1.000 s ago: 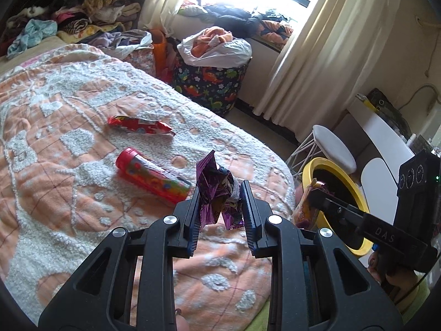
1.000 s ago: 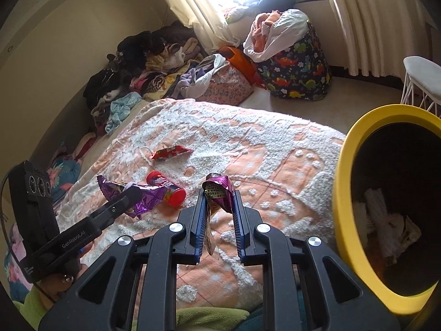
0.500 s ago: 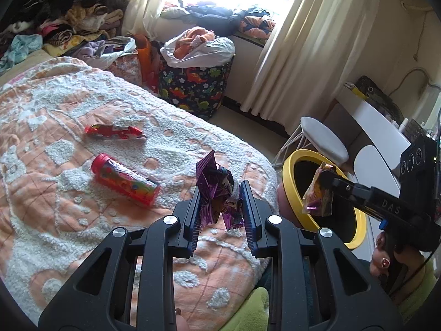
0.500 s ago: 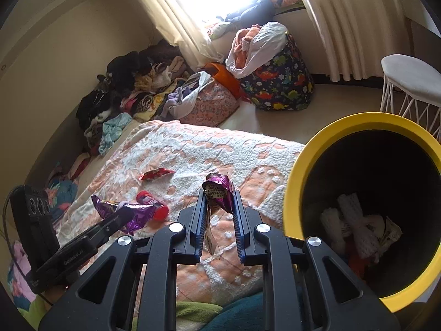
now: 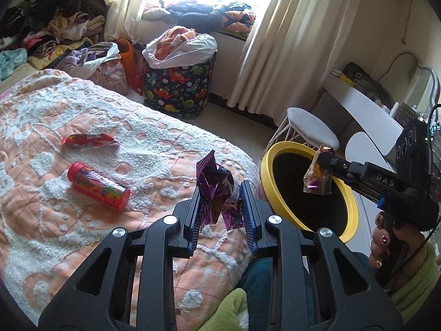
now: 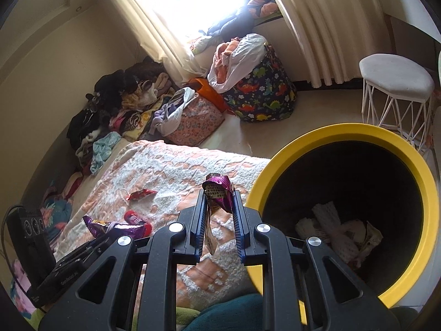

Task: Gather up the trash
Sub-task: 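Carry both wrappers with both tools over the yellow-rimmed bin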

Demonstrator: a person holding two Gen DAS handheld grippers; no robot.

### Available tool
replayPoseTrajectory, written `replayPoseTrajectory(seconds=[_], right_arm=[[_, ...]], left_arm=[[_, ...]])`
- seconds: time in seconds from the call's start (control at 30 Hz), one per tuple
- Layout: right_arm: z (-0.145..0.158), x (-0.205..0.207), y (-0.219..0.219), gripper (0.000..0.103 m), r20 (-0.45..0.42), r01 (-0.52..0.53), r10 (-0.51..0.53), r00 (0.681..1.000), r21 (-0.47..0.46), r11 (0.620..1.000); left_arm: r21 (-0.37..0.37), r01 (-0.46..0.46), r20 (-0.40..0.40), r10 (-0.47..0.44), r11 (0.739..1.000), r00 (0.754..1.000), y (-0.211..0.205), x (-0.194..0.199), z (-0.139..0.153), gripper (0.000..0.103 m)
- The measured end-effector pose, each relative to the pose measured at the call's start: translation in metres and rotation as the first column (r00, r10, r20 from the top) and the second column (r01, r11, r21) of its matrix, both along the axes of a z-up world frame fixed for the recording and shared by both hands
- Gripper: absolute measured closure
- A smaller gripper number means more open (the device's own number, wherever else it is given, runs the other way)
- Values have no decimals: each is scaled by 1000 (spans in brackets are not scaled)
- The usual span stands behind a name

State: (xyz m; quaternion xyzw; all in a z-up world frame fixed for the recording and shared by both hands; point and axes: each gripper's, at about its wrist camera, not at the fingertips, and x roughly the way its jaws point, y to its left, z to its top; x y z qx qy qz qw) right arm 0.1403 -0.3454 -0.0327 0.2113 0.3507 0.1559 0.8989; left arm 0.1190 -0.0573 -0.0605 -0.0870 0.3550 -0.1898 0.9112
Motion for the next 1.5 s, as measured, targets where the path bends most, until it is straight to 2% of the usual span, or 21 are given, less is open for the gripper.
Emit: replayPoseTrajectory(seconds=[0.8,1.5], right_arm=[[-2,-1,-63,85,4,149,-149,989,22,989],[-22,-10,-109,85,-50,303,-300,952,55,951]], left_arm=[[34,150,1,-150,988,989,-62,-6,0,82],[67,299,-24,-298,952,954,-130,2,-17,82]])
